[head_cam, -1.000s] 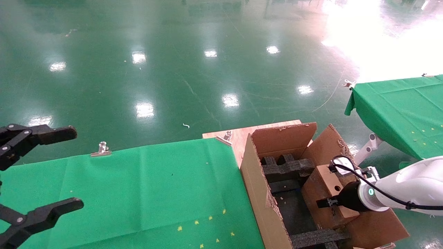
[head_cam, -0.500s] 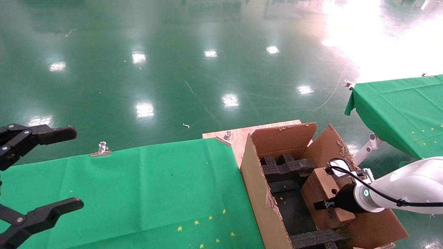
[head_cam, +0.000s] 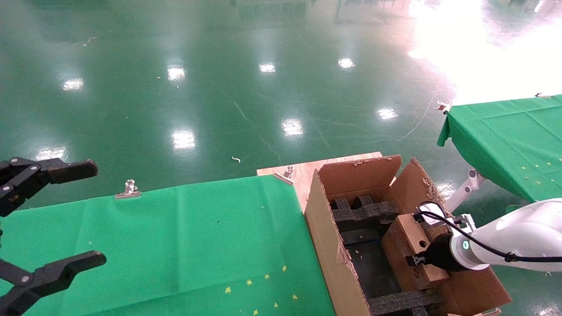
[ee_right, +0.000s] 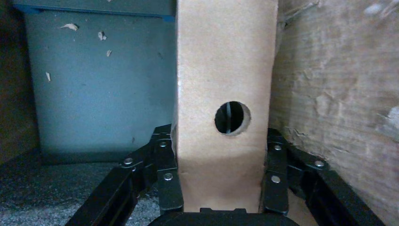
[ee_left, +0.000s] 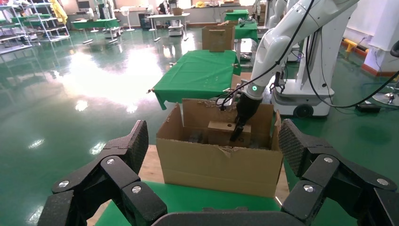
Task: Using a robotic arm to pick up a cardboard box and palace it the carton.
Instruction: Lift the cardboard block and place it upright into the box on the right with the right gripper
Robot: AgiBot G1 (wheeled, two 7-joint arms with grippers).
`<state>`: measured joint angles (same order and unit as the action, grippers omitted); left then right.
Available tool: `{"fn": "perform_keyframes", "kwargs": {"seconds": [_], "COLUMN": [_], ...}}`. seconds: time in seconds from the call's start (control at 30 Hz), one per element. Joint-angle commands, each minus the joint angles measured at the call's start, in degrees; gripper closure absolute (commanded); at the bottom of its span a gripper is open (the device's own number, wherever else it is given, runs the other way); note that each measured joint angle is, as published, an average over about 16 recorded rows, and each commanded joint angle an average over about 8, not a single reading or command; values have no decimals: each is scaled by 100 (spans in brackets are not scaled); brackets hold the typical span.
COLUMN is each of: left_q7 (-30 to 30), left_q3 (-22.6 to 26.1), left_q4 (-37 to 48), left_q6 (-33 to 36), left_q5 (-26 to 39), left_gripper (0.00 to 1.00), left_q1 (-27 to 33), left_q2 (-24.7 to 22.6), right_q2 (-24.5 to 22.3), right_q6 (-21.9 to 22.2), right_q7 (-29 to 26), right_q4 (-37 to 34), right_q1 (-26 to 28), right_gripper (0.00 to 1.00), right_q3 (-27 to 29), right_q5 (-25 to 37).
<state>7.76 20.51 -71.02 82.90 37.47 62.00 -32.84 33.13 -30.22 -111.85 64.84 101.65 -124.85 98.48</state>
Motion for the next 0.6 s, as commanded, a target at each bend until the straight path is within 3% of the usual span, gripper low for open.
{"fn": "perform_keyframes", "kwargs": {"seconds": [0.03,0.37,0.6], "left_q7": [0,0,0], "left_q3": [0,0,0], "left_q4": [0,0,0], "left_q6": [0,0,0], "left_q5": [0,0,0], "left_gripper": [0,0,0], "left_q1": [0,0,0], "left_q2": [0,0,0], "right_q2": [-8,-138,-355], "right_q6": [-8,-69,-17], "right_q7": [5,19,84], "right_q4": [9,172,540], "right_q1": [25,305,854], "right_gripper": [0,0,0], "right_q3": [6,53,264], "right_q5": [1,131,217]}}
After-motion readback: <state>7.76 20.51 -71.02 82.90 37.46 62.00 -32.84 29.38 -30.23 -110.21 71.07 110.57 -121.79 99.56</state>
